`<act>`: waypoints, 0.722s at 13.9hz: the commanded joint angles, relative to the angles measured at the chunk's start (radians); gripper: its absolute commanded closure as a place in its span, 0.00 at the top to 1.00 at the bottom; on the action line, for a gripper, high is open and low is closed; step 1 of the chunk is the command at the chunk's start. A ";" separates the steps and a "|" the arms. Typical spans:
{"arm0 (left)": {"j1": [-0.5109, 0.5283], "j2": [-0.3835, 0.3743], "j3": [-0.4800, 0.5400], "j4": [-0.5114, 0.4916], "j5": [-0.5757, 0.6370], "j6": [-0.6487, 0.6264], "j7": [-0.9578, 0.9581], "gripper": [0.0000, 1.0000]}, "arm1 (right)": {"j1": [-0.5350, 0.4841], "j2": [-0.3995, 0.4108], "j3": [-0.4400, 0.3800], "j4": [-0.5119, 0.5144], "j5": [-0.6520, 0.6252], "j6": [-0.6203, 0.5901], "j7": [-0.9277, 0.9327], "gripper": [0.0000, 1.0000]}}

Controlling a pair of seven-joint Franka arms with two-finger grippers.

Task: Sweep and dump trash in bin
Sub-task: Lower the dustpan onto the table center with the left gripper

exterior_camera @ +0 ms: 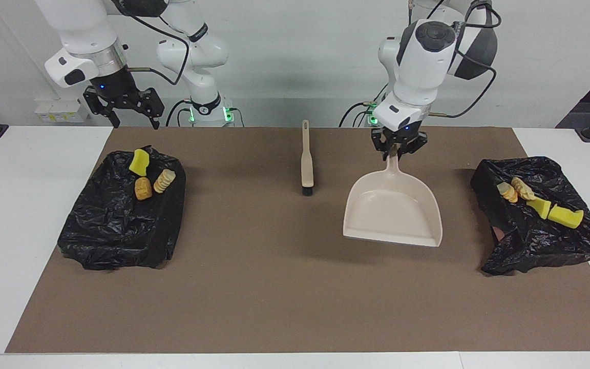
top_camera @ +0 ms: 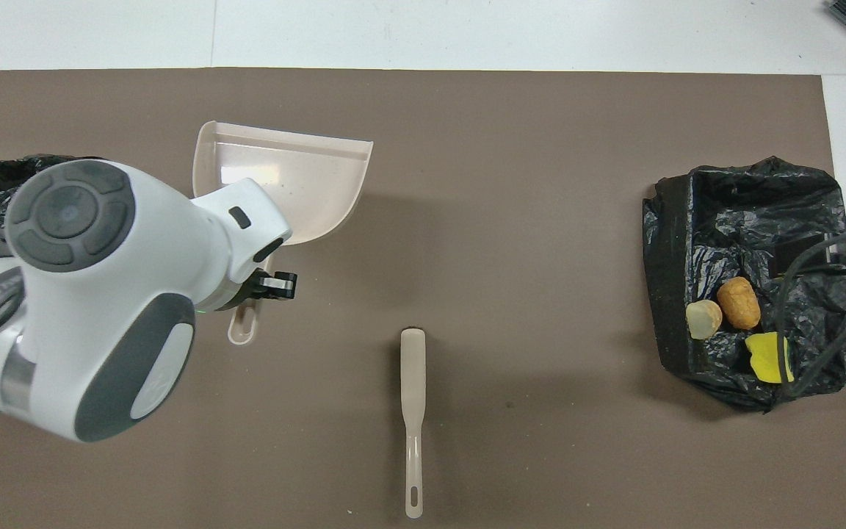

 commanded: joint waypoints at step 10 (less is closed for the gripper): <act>-0.158 0.344 0.017 0.143 -0.051 0.290 -0.286 0.00 | -0.003 -0.015 0.003 -0.017 0.018 0.001 -0.032 1.00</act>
